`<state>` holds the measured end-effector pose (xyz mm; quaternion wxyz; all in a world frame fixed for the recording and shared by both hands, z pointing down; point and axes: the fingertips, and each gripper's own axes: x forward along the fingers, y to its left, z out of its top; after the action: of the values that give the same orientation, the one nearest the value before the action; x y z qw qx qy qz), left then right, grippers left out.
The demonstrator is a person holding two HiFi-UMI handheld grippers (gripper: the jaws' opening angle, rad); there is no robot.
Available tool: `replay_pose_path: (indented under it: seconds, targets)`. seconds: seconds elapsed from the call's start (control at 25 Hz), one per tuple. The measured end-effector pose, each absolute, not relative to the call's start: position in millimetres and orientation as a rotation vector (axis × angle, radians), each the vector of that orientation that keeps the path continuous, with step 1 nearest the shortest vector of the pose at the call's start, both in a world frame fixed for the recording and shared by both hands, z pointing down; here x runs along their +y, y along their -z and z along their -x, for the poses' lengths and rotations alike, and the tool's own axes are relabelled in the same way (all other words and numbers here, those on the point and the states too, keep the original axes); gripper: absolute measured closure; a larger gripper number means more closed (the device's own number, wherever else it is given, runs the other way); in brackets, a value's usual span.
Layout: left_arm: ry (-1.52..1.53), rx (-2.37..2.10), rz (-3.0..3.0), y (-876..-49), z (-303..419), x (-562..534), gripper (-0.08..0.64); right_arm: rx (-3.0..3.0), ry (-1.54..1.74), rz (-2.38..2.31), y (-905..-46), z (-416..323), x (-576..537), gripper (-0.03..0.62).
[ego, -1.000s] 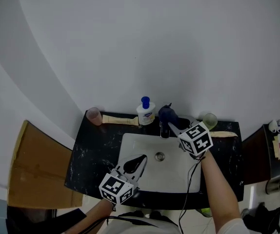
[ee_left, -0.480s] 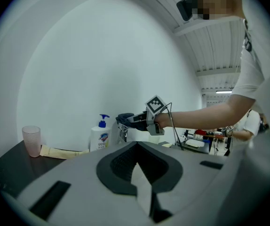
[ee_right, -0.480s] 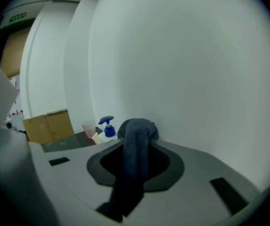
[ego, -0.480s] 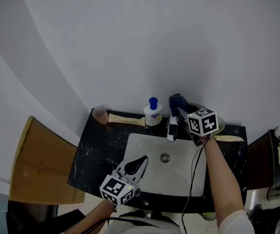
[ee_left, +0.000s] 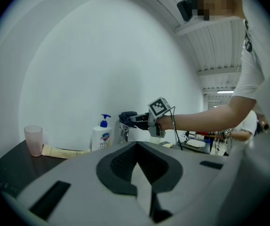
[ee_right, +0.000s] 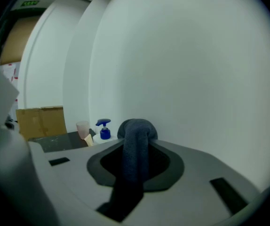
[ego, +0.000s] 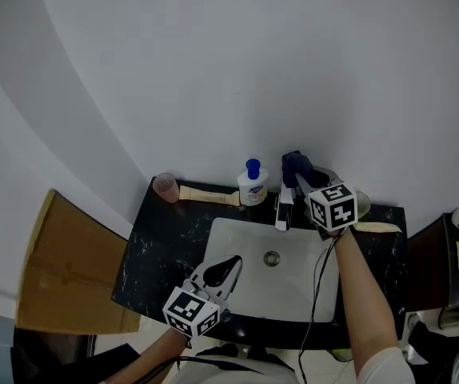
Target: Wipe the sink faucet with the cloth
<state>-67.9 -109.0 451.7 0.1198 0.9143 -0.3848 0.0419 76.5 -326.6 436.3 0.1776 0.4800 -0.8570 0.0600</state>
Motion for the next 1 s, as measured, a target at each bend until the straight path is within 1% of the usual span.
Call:
replay_pose_path:
  seconds: [0.36, 0.56, 0.72, 1.0]
  targets:
    - [-0.111, -1.065, -2.703, -449, 49, -102, 0.558, -2.623, -0.096, -1.221, -422, -53, -230, 0.508]
    - [-0.11, -1.045, -2.711, -450, 46, -102, 0.558, -2.671, -0.108, -1.12, -441, -40, -181, 0.508]
    - [-0.12, -1.046, -2.708, -452, 47, -100, 0.558, -2.622, -0.153, -1.086, -468, -42, -179, 0.508]
    - [-0.126, -1.074, -2.699, -453, 53, -103, 0.558, -2.479, -0.14, -0.994, -504, -37, -202, 0.508]
